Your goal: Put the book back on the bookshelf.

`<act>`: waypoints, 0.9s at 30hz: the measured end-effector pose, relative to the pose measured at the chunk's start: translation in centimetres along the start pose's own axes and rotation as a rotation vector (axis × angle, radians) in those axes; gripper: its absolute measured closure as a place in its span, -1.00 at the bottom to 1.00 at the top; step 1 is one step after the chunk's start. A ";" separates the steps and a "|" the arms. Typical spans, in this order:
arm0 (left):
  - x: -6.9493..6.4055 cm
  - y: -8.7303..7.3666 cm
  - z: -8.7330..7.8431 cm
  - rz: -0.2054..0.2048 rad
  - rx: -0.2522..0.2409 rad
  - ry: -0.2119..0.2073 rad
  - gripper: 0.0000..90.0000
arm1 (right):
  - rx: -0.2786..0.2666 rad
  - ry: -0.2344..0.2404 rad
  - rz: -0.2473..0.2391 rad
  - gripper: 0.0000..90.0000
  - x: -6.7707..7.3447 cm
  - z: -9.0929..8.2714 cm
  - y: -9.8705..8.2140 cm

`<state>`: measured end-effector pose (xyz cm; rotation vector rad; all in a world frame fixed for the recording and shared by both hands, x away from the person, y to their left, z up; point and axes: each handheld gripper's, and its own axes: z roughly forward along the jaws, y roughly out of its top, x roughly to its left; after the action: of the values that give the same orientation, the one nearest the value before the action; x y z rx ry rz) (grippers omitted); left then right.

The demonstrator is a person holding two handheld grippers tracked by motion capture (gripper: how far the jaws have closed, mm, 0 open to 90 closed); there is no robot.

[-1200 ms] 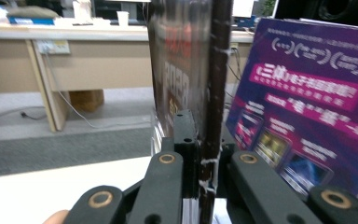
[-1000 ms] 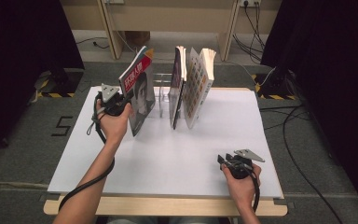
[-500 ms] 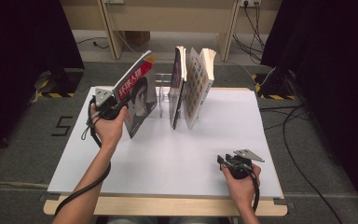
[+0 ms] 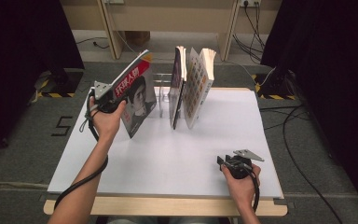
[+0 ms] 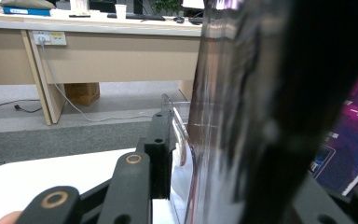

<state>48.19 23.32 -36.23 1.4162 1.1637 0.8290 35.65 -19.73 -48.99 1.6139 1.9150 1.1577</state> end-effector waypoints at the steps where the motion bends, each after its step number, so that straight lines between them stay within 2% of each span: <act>1: 0.0 0.0 0.1 -0.002 -0.003 -0.003 0.45 | 0.000 -0.001 0.002 0.33 0.0 0.0 0.0; 5: 0.2 0.2 0.4 0.006 -0.004 -0.003 0.50 | 0.000 -0.002 -0.003 0.33 -0.1 0.0 0.0; 8: 0.3 0.3 0.7 0.021 -0.006 -0.007 0.65 | 0.002 -0.003 -0.003 0.33 -0.1 0.0 0.0; 12: 0.0 0.4 1.1 0.028 -0.005 -0.041 0.89 | 0.003 -0.003 -0.005 0.33 -0.1 0.0 0.0; 13: -0.1 0.5 1.1 0.033 -0.004 -0.044 0.91 | 0.004 0.000 0.007 0.33 0.0 -0.1 0.0; 19: -0.6 0.6 1.6 0.040 -0.024 -0.042 0.92 | -0.002 -0.002 0.004 0.33 -0.2 -0.1 0.0; 27: -1.0 1.5 2.6 0.055 -0.018 -0.037 0.92 | 0.001 -0.001 0.007 0.33 -0.2 -0.1 0.0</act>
<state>50.69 21.70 -35.15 1.4485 1.0909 0.8454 35.67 -19.99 -49.01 1.6230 1.9111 1.1592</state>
